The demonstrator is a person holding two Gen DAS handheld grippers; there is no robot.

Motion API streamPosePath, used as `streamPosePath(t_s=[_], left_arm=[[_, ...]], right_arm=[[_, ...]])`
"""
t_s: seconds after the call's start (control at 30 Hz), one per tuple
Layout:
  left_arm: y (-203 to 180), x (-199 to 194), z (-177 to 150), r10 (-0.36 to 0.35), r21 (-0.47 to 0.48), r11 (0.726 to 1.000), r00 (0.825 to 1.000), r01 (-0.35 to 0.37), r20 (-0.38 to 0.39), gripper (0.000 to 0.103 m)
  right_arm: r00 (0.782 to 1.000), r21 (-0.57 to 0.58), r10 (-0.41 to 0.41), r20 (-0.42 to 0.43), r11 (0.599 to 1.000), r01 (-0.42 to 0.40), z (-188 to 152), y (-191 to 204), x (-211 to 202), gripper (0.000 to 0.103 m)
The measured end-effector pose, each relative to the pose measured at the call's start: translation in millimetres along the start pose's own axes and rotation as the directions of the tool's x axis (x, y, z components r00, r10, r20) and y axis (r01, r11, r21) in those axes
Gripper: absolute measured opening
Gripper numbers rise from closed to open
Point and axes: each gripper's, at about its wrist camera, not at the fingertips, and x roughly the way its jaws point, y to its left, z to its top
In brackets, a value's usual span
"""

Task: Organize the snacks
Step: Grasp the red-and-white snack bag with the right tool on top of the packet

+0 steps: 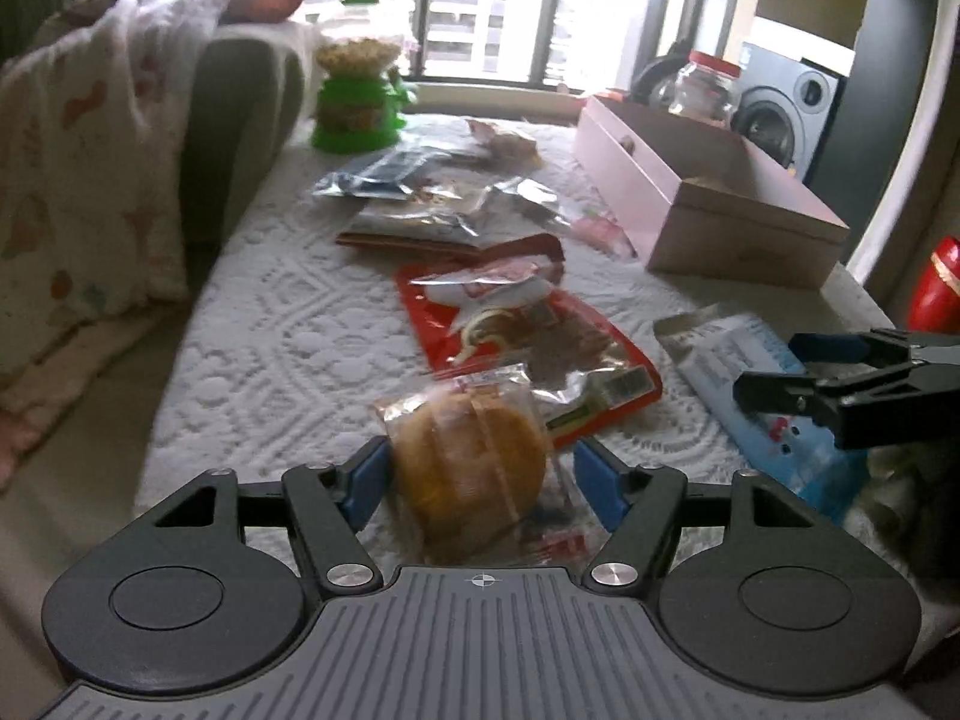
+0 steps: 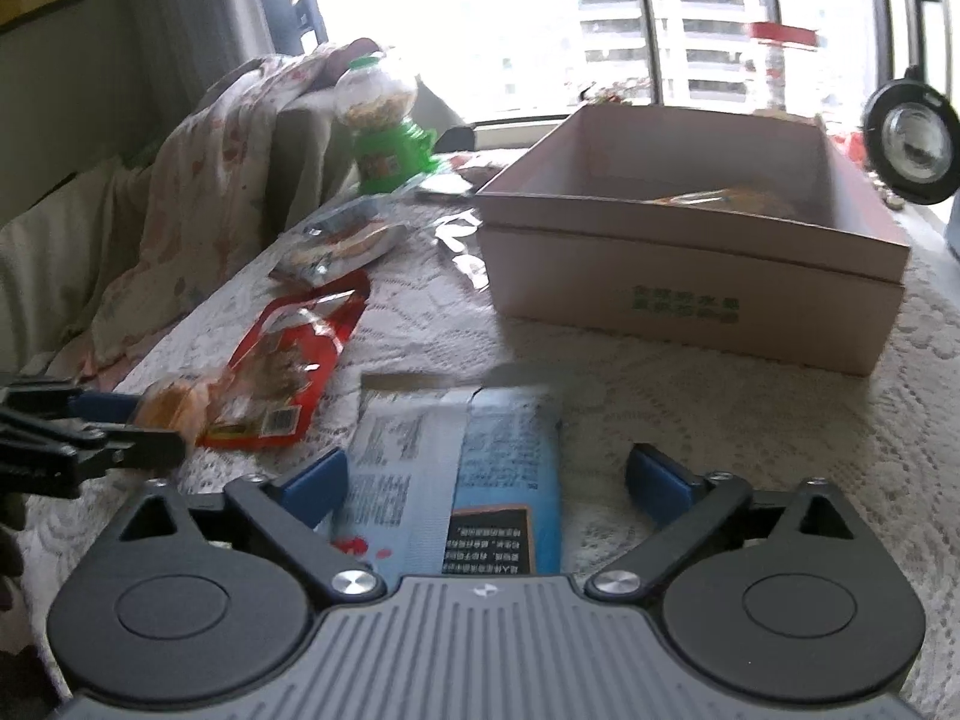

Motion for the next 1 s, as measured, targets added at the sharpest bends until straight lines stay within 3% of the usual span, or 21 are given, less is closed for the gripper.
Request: streamPosePath(t_s=[0.07,0.17,0.3,0.43,0.6,0.77,0.93,1.0], left_arm=[[-1.3,4.2,-1.8,0.002,0.009,1.000,1.000,-0.002,0.008,0.071],[5.1,2.2,-2.1,-0.022,-0.025,0.999,0.999,0.022,0.031,0.062],[15.9,-4.7,-2.9,-0.104,-0.102,0.989,0.994,0.107,0.029,0.062],[14.4,-14.5,-4.7,-0.110,-0.087,0.990,0.993,0.112,0.036,0.061],[24.5,-23.0,-7.0,-0.029,-0.119,0.992,0.999,0.034,0.044,0.061],[39.1,-26.5,-11.4,0.024,-0.143,0.990,0.999,-0.018,0.039,0.061],[49.3,-29.4,-15.4,0.034,-0.159,0.987,0.999,-0.027,0.042,0.061],[51.2,-31.0,-16.4,0.027,-0.163,0.987,0.998,-0.019,0.048,0.061]], right_arm=[[1.000,-0.021,-0.008,-0.023,1.000,0.007,-0.7,3.5,-1.1,0.102],[0.998,-0.070,-0.018,-0.053,0.997,0.014,-2.8,10.2,-2.0,0.103],[0.996,-0.143,-0.035,-0.078,0.989,0.023,-3.2,18.8,-0.3,0.103],[0.994,-0.128,-0.059,-0.093,0.991,0.047,7.5,26.2,-4.4,0.096],[0.998,-0.194,-0.064,-0.018,0.979,0.059,27.9,65.7,-5.8,0.096],[0.996,-0.147,0.036,-0.086,0.988,-0.048,52.4,99.0,33.1,0.096],[0.981,-0.109,0.007,-0.195,0.994,-0.029,60.6,124.1,85.9,0.097],[0.984,-0.156,-0.034,-0.173,0.988,0.007,57.5,134.8,86.7,0.096]])
